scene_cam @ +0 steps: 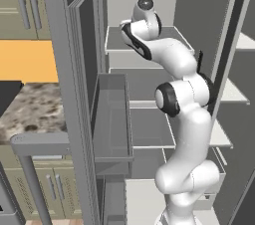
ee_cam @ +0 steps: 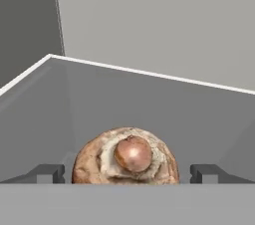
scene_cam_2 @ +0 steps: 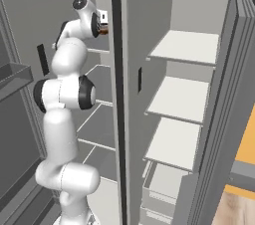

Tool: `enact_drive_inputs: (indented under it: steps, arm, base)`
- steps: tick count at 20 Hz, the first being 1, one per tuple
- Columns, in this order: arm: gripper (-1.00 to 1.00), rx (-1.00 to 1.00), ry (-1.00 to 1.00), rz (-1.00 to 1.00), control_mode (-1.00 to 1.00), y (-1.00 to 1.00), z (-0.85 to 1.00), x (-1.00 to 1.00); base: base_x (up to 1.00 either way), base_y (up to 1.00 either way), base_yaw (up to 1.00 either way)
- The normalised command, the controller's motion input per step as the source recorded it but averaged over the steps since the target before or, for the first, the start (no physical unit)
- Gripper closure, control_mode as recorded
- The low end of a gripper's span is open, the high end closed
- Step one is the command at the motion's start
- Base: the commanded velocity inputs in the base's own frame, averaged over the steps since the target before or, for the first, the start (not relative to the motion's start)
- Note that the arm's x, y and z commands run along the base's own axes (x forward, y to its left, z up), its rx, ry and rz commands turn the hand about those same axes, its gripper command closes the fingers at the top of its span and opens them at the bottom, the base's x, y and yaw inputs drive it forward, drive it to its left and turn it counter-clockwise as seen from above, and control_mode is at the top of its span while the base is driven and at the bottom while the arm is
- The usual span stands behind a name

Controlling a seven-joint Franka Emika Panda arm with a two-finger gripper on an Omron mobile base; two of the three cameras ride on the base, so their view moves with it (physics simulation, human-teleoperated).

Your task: Gather the garlic and mushroom from the fridge and place them on a tray on the dining counter. Then gather the chicken drumstick and fish from the fridge and place them on the other tray.

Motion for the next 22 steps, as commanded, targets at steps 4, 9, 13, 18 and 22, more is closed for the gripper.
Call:
enact_drive_inputs:
  steps: [4, 9, 13, 18, 22]
  arm:
    - [-1.00, 0.00, 0.03, 0.00, -1.00, 0.00, -0.19, 0.18]
    - [1.00, 0.00, 0.03, 0.00, -1.00, 0.00, -0.19, 0.24]
    - [1.00, 0.00, 0.03, 0.00, -1.00, 0.00, -0.22, 0.11]
    - [1.00, 0.00, -0.02, 0.00, -1.00, 0.00, -0.14, -0.29]
    - [1.00, 0.01, -0.11, 0.00, -1.00, 0.00, -0.11, -0.79]
  base:
    - [0.00, 0.00, 0.00]
    - [0.00, 0.00, 0.00]
    - [0.00, 0.00, 0.00]
    - [0.00, 0.00, 0.00]
    - [0.00, 0.00, 0.00]
